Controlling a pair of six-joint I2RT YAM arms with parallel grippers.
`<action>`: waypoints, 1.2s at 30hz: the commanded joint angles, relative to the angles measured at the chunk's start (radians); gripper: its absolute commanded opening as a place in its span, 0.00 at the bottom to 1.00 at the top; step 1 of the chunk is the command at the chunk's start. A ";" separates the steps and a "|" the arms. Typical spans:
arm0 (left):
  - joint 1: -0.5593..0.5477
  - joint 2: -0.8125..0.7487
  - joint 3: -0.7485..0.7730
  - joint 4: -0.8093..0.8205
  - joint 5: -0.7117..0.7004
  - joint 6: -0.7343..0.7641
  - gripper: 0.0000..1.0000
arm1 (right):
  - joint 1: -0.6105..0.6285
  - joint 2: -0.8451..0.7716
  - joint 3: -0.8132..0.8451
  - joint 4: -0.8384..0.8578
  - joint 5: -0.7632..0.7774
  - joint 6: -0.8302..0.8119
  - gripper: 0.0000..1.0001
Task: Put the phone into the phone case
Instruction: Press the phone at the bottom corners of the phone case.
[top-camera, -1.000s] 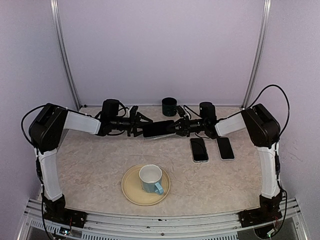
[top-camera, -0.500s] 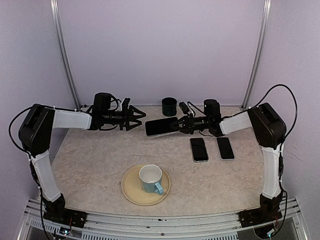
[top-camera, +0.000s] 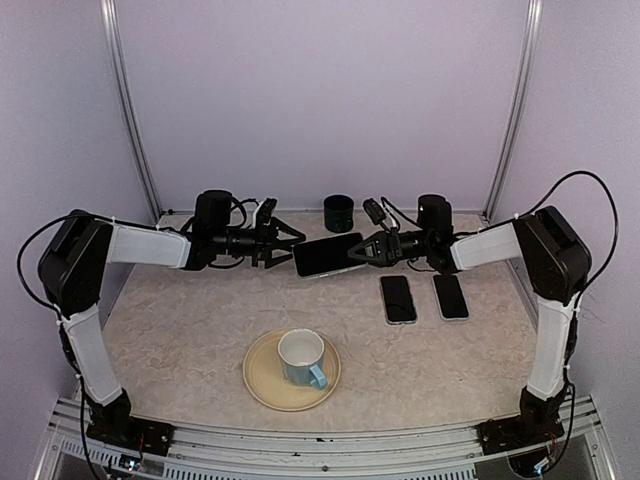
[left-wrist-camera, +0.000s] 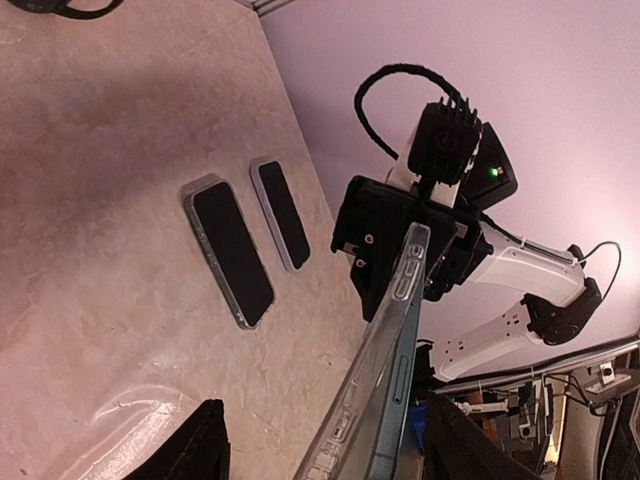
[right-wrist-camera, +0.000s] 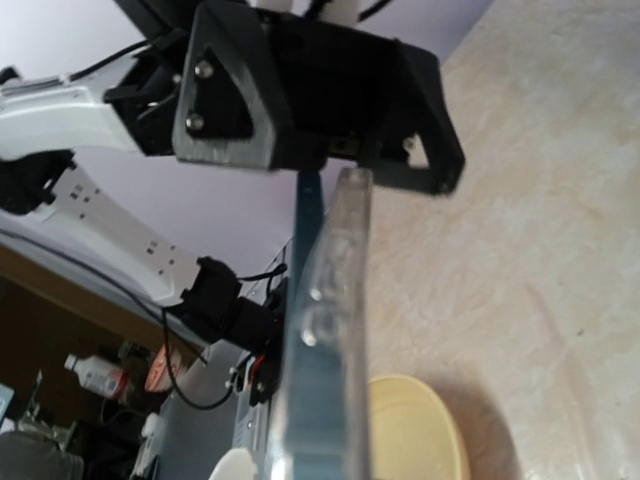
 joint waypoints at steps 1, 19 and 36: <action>-0.036 -0.026 -0.022 0.120 0.076 -0.016 0.65 | -0.007 -0.084 -0.020 0.055 -0.060 -0.058 0.00; -0.114 -0.021 -0.033 0.251 0.171 -0.068 0.41 | -0.007 -0.145 -0.031 -0.118 -0.051 -0.216 0.00; -0.120 -0.027 -0.026 0.224 0.171 -0.029 0.00 | -0.008 -0.156 -0.017 -0.166 -0.044 -0.242 0.00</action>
